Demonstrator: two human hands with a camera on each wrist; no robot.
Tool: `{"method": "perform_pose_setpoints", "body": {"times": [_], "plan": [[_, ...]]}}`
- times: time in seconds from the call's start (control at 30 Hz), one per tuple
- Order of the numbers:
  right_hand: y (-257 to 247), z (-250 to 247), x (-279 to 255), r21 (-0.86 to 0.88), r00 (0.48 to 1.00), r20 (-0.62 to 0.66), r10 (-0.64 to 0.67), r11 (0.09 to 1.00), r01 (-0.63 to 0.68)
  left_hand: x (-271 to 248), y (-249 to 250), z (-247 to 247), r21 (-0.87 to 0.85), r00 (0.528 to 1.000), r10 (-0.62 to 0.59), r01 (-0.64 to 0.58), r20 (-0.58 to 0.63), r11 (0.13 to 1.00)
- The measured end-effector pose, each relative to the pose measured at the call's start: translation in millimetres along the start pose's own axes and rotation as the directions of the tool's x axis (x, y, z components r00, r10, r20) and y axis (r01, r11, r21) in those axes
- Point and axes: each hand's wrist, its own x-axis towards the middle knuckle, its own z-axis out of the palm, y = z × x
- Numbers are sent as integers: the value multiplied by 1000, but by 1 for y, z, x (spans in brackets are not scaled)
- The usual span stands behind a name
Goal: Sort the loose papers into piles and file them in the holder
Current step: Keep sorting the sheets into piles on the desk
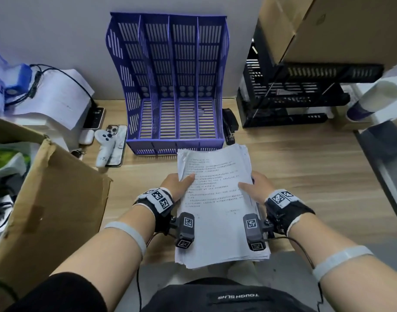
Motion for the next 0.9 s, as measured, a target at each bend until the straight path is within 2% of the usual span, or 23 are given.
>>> {"method": "perform_pose_setpoints", "body": {"times": [0.07,0.17,0.23,0.27,0.37,0.57,0.67,0.73,0.83,0.9], "plan": [[3,3,1,59,994,-102,41,998,-35,6,-7,2,-58,993,-42,36,-109,998],[10,6,1,188,952,-264,151,977,-103,6,-12,4,-136,963,-117,85,-244,987],[17,8,-1,81,944,-296,143,989,-124,5,-14,5,-44,954,-74,64,-292,997],[20,10,-3,12,957,-259,134,991,-136,3,-15,6,20,952,-39,48,-304,999],[30,21,-14,-109,980,-124,158,979,-172,0,-17,14,122,976,18,9,-217,993],[41,28,-24,-85,953,-266,143,981,-172,-5,-13,30,147,996,42,-29,-83,989],[46,22,-26,-11,937,-303,172,983,-184,-5,-12,34,94,990,95,-85,-103,992],[51,15,-29,38,905,-370,209,977,-210,-4,-12,32,98,979,119,-104,-163,990],[59,1,-34,134,815,-500,295,955,-263,-3,-14,28,121,970,126,-103,-207,987],[63,-4,-37,202,792,-500,351,936,-288,-3,-15,28,153,975,122,-94,-184,984]]}}
